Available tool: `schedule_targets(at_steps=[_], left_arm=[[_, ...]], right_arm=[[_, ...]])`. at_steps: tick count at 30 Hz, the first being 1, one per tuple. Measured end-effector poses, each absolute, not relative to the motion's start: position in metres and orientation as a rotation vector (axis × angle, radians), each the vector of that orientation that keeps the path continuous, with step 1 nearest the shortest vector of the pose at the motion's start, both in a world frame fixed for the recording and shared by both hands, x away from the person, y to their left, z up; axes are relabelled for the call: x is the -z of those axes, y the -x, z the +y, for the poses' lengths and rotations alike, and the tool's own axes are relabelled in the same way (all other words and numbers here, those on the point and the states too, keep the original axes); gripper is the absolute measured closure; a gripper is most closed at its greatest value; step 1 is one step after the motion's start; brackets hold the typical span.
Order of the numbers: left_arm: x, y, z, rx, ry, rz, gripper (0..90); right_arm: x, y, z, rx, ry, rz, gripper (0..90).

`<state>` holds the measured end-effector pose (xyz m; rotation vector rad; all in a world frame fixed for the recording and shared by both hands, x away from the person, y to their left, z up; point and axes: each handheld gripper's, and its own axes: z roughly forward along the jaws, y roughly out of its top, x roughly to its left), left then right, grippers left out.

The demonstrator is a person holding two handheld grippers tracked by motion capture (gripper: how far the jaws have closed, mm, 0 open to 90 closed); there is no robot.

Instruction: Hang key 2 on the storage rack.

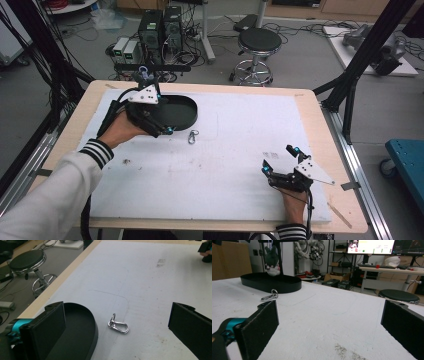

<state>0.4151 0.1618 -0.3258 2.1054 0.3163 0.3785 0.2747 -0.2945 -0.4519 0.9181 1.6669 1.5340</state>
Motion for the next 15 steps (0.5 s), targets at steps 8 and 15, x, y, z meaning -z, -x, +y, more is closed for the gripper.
schedule_targets(at_steps=[8,15], left_arm=[[0.334,-0.432,0.138,-0.325,-2.187,0.272,1.7],[0.344,-0.447,0.122,-0.276,-2.247,0.25,1.7]], right_arm=[[0.452,-0.275,-0.295,-1.533,-0.912,1.667,0.6],[0.452,-0.275,-0.295,-1.534,-0.912,1.666,0.6]])
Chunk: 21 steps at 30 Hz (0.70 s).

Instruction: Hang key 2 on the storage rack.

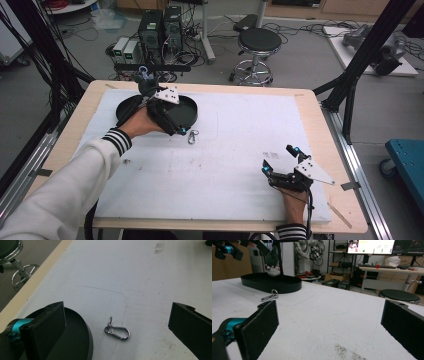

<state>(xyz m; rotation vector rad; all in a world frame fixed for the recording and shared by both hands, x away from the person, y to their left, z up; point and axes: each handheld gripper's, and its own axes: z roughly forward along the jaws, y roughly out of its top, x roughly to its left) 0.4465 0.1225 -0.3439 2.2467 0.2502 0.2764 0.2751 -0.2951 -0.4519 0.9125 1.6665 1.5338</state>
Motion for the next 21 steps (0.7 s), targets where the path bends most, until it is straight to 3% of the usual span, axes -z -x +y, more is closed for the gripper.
schedule_targets(at_steps=[21], left_arm=[[0.379,-0.461,0.093,-0.229,-2.38,0.222,1.7]], right_arm=[[0.452,-0.275,-0.296,-1.547,-0.919,1.653,0.6]])
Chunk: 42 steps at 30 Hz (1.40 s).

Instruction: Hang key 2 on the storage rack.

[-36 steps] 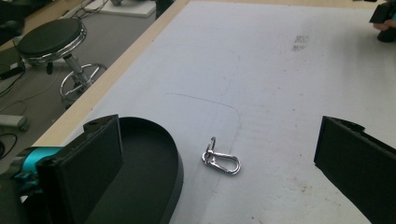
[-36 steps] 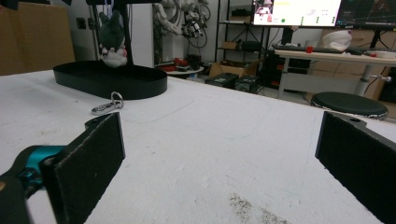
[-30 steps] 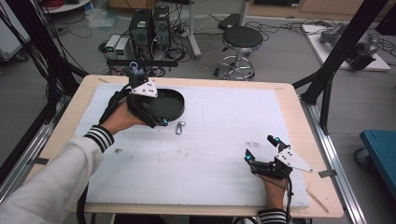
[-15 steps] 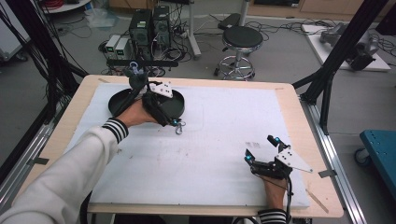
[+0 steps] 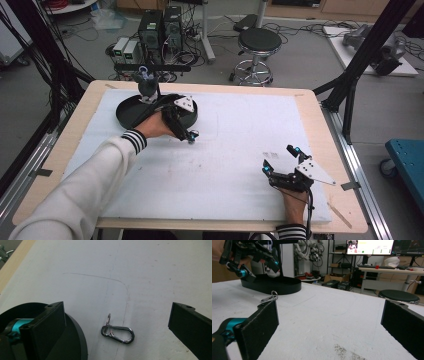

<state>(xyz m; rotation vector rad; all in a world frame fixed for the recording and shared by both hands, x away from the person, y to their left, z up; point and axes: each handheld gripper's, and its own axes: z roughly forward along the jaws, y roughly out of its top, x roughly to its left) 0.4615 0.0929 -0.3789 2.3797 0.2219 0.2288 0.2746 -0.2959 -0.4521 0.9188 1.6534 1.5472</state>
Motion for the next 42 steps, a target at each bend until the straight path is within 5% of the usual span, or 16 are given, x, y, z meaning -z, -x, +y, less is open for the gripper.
schedule_targets(at_steps=[12,42], left_arm=[[0.395,-0.463,0.083,-0.178,-2.447,0.2,3.2],[0.404,-0.466,0.083,-0.222,-2.574,0.234,48.7]], right_arm=[[0.452,-0.274,-0.296,-1.551,-0.923,1.652,0.6],[0.452,-0.274,-0.297,-1.556,-0.928,1.652,0.6]])
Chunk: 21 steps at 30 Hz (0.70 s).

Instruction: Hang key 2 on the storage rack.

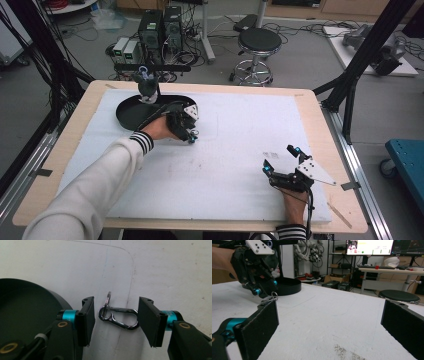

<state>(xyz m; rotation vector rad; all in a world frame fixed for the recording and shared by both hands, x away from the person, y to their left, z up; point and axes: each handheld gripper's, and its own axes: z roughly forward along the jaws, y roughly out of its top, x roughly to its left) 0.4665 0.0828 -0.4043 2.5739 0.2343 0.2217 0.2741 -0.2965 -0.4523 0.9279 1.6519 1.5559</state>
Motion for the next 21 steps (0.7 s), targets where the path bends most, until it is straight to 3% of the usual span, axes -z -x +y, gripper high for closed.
schedule_targets(at_steps=[21], left_arm=[[0.4068,-0.4689,0.0806,-0.269,-2.592,0.239,68.5]], right_arm=[[0.4524,-0.274,-0.2968,-1.56,-0.932,1.651,0.6]])
